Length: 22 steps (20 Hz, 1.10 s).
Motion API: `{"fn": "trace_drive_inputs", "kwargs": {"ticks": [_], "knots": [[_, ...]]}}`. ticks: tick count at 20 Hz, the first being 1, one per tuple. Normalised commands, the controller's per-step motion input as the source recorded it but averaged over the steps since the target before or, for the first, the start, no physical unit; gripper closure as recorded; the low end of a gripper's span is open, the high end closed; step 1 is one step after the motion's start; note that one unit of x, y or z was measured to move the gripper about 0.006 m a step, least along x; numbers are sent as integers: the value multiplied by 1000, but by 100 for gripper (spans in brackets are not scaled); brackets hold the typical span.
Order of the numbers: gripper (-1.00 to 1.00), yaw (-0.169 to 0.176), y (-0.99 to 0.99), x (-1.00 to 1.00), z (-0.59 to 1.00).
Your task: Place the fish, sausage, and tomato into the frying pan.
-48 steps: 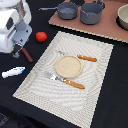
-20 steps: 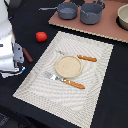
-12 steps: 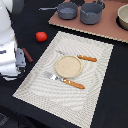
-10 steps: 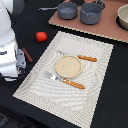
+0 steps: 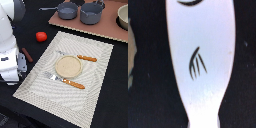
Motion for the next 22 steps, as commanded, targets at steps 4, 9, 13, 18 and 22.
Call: {"fn": "trace_drive_inputs", "kwargs": {"ticks": [4, 9, 13, 18, 22], "knots": [[100, 24, -105, 56, -256], [100, 32, -75, 38, -255], [100, 57, -9, -76, 53], [100, 94, 142, -140, 1000], [100, 69, 422, 130, 1000]]}}
